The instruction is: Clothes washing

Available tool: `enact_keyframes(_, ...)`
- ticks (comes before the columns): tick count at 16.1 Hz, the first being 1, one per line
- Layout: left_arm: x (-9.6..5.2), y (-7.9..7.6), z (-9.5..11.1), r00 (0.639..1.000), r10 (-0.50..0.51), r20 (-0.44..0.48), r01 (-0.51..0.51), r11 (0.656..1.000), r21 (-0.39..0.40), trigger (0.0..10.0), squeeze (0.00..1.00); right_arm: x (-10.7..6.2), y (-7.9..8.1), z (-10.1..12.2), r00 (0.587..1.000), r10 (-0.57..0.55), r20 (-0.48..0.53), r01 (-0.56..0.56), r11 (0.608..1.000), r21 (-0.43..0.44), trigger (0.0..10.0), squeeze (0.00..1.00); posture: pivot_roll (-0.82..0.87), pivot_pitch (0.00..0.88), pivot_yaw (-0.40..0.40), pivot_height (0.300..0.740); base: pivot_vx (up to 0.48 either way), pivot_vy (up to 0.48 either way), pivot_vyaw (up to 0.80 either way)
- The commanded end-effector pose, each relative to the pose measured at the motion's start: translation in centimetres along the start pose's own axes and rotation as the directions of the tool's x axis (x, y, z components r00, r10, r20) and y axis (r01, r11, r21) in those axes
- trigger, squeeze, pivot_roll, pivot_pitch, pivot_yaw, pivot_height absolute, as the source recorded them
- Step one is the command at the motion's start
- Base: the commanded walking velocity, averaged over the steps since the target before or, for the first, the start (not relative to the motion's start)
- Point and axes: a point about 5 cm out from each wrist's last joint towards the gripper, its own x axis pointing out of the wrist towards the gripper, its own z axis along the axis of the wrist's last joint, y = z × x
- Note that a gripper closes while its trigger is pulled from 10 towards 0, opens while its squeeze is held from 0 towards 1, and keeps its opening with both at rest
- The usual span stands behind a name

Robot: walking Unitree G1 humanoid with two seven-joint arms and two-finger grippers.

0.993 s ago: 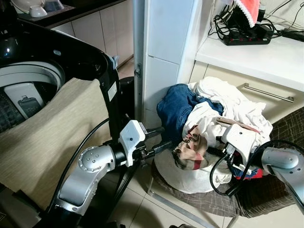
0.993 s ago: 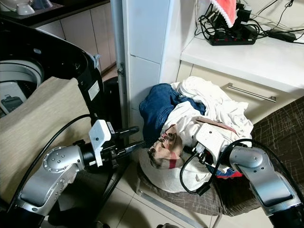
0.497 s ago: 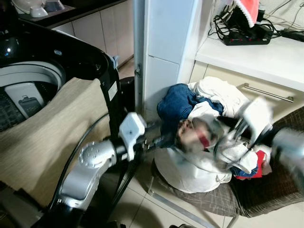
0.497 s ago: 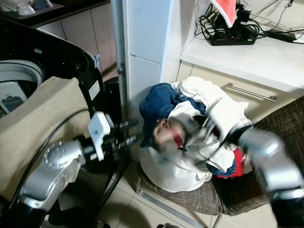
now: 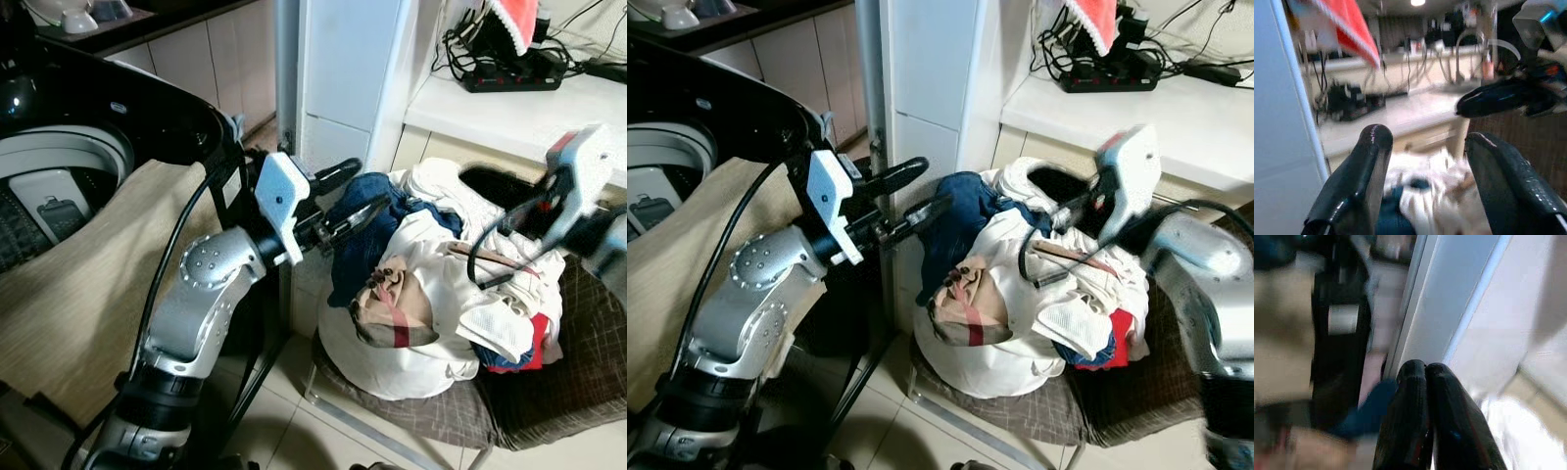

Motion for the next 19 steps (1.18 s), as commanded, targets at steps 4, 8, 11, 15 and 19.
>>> enact_keyframes(4, -1.7, -2.0, -2.8, 0.976, -0.132, -0.171, 0.120, 0.990, -0.077, 10.0, 0.00, -0.5, 1.6, -1.3, 0.989, 0.096, -0.115, -0.094, 0.995, 0.022, 10.0, 1.00, -0.09, 0.027, -0.031, 0.740, 0.000, 0.000, 0.00)
enact_keyframes(8, -2.4, -1.7, -3.6, 0.966, -0.121, -0.230, 0.112, 0.992, -0.053, 10.0, 0.00, -0.4, 2.9, -1.1, 0.977, 0.184, -0.107, -0.179, 0.982, 0.051, 10.0, 1.00, -0.09, 0.021, -0.027, 0.740, 0.000, 0.000, 0.00)
enact_keyframes(11, -3.8, -1.4, -4.9, 0.937, -0.118, -0.329, 0.113, 0.993, -0.033, 10.0, 0.00, 0.5, 4.4, -1.7, 0.947, 0.253, -0.198, -0.254, 0.967, 0.020, 10.0, 1.00, -0.09, 0.015, -0.029, 0.740, 0.000, 0.000, 0.00)
enact_keyframes(15, -4.9, -0.7, -5.2, 0.928, -0.080, -0.364, 0.077, 0.997, -0.023, 10.0, 0.00, 1.0, 5.7, -1.8, 0.917, 0.312, -0.248, -0.329, 0.944, -0.029, 10.0, 1.00, -0.08, 0.012, -0.035, 0.740, 0.000, 0.000, 0.00)
enact_keyframes(19, -4.9, 0.6, -4.9, 0.935, 0.049, -0.352, -0.047, 0.999, 0.013, 10.0, 0.00, 2.2, 4.3, -1.2, 0.950, 0.164, -0.266, -0.227, 0.947, -0.228, 10.0, 0.00, -0.08, 0.029, -0.039, 0.740, 0.000, 0.000, 0.00)
